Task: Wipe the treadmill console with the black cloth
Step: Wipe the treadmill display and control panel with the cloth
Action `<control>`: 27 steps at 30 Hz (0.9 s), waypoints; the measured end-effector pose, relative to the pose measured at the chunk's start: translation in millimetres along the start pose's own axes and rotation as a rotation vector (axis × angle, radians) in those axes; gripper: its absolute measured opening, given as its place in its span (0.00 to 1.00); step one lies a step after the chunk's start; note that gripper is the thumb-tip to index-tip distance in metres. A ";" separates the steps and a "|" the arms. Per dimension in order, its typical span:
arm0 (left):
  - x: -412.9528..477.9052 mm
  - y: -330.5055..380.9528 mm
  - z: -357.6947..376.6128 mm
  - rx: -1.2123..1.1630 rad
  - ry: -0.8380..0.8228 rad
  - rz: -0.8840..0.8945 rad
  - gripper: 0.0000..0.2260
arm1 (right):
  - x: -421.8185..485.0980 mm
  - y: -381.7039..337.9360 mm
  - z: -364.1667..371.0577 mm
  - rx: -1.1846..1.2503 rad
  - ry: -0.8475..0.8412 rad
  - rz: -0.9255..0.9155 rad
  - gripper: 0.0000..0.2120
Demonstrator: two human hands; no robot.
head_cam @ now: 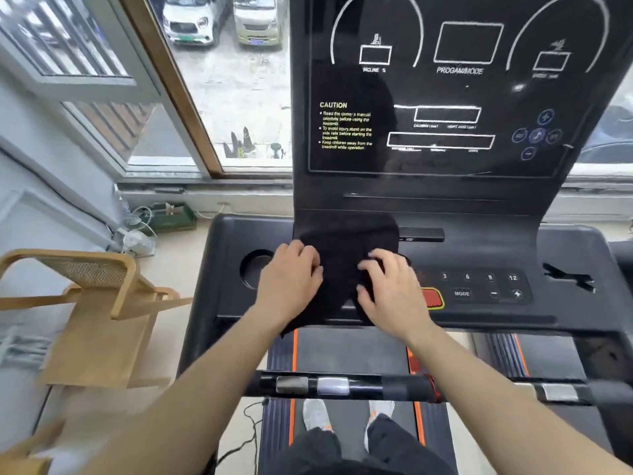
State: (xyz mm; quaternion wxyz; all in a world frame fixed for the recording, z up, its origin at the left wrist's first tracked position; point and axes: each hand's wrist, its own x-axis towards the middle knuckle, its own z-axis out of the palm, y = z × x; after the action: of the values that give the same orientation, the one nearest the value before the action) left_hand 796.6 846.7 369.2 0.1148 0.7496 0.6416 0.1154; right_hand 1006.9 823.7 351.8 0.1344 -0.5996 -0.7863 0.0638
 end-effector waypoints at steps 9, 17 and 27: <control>16.1 8.8 50.8 0.152 -0.077 0.147 0.27 | 41.7 8.1 22.4 -0.135 -0.319 -0.126 0.33; -40.3 5.4 52.1 0.257 -0.176 0.225 0.28 | -26.7 -8.2 26.8 -0.090 -0.362 -0.121 0.34; 6.8 42.3 65.7 0.241 -0.131 0.180 0.27 | -5.1 12.8 19.3 -0.060 -0.292 0.017 0.36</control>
State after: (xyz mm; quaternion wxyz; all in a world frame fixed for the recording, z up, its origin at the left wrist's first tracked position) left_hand 858.3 845.5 320.7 0.0549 0.8184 0.5721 -0.0018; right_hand 1014.4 823.4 329.3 0.0001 -0.5942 -0.7940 0.1283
